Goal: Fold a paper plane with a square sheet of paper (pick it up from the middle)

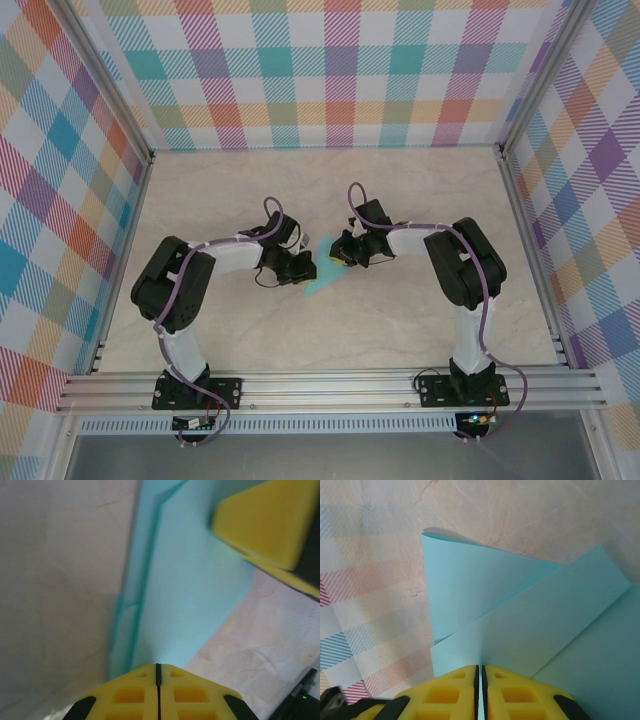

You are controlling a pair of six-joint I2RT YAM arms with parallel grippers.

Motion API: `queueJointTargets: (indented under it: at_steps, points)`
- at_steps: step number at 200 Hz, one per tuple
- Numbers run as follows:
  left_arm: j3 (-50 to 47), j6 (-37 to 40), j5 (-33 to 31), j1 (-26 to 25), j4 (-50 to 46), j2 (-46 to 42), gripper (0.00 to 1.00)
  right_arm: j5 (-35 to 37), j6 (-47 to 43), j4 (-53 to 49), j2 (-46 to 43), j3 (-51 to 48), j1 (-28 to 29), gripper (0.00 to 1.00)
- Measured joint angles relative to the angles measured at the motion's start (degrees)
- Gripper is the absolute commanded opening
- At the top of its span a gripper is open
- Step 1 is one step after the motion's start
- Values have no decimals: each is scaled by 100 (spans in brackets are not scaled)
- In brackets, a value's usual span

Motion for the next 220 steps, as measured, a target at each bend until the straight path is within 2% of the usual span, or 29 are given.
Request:
queueJointTargets:
  at_steps: [42,106,157,220]
  points:
    - [61,11,-33,0,-74,48,3,-50,-85,-127,-79,31,52,15]
    - [57,11,-39,0,-74,46,2,120,4,-122,-229,15,601,13]
    - [57,17,-39,0,-74,46,2,516,90,-162,-192,-59,466,13]
    - [44,31,-37,0,-57,46,2,555,61,-208,-181,-35,-35,16]
